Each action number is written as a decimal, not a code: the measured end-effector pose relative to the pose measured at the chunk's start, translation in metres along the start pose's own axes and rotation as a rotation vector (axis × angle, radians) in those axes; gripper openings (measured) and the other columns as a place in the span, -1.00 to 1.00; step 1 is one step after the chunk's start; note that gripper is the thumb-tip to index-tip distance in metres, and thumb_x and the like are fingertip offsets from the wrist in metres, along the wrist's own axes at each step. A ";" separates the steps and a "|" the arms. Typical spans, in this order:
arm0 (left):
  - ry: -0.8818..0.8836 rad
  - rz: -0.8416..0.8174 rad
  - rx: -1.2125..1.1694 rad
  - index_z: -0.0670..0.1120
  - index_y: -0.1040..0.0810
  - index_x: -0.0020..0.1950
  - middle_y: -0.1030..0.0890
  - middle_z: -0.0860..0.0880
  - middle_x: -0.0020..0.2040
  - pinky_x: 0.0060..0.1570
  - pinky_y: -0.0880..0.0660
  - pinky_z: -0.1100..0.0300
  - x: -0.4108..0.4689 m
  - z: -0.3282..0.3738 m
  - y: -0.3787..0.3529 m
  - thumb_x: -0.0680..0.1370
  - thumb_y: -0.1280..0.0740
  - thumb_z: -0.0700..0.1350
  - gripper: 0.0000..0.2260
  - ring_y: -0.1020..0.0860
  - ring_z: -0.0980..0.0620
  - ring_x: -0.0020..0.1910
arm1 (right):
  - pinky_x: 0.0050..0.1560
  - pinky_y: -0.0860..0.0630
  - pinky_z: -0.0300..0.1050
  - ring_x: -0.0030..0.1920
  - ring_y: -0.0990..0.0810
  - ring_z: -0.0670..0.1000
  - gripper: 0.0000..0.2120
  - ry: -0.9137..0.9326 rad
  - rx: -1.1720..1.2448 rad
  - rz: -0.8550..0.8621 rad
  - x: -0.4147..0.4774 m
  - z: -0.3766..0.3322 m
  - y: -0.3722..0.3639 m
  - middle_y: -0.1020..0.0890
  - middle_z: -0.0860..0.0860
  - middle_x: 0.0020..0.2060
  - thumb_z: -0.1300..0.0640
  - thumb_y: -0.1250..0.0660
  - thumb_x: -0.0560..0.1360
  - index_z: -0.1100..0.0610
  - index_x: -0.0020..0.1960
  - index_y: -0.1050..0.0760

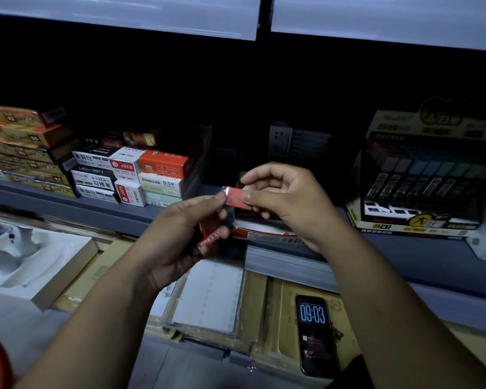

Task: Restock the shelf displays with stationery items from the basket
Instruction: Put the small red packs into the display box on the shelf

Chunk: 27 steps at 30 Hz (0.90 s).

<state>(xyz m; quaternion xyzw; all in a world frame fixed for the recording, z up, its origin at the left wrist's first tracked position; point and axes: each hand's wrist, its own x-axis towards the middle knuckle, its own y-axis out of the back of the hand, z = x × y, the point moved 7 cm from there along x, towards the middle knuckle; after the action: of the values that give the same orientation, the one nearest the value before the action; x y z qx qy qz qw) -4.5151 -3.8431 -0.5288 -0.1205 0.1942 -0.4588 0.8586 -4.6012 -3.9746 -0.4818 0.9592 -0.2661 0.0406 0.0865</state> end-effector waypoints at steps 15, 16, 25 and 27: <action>0.000 0.054 -0.508 -0.16 -0.48 0.32 -0.63 -0.35 0.16 -0.35 -0.60 0.27 -0.002 0.007 0.002 0.60 -0.24 -0.32 -0.71 -0.65 -0.07 -0.17 | -0.26 -0.44 -0.11 -0.38 -0.48 -0.05 -0.88 -0.156 -0.505 -0.070 0.003 0.026 0.002 -0.57 -0.01 -0.39 0.27 -0.40 0.47 0.08 -0.10 -0.64; 0.003 0.045 -0.504 -0.15 -0.46 0.36 -0.63 -0.38 0.18 -0.37 -0.59 0.28 -0.002 0.007 0.001 0.61 -0.24 -0.31 -0.69 -0.65 -0.05 -0.20 | -0.28 -0.42 -0.14 -0.40 -0.46 -0.10 -0.91 -0.165 -0.527 -0.064 0.004 0.027 0.003 -0.56 -0.05 -0.41 0.26 -0.41 0.47 0.09 -0.13 -0.64; -0.010 0.086 -0.452 -0.26 -0.40 0.43 -0.63 -0.40 0.16 -0.47 -0.50 0.39 -0.004 0.005 0.006 0.66 -0.20 -0.25 -0.67 -0.65 0.04 -0.24 | -0.32 -0.47 -0.15 -0.40 -0.58 -0.10 -0.90 -0.177 -0.546 -0.025 0.003 0.028 0.007 -0.64 -0.01 -0.41 0.16 -0.48 0.49 0.12 -0.19 -0.62; -0.019 0.105 -0.451 -0.28 -0.40 0.43 -0.64 -0.38 0.18 -0.49 -0.48 0.40 -0.003 0.005 0.008 0.66 -0.20 -0.24 -0.66 -0.64 0.07 -0.27 | -0.39 -0.47 -0.13 -0.46 -0.58 -0.03 -0.89 -0.223 -0.403 0.010 0.003 0.030 0.012 -0.66 0.10 -0.43 0.25 -0.47 0.49 0.20 -0.18 -0.57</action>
<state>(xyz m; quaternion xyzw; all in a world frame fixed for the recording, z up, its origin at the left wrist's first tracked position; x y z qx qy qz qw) -4.5084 -3.8361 -0.5271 -0.3032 0.2896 -0.3573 0.8346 -4.6040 -3.9918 -0.5095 0.9198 -0.2813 -0.1194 0.2461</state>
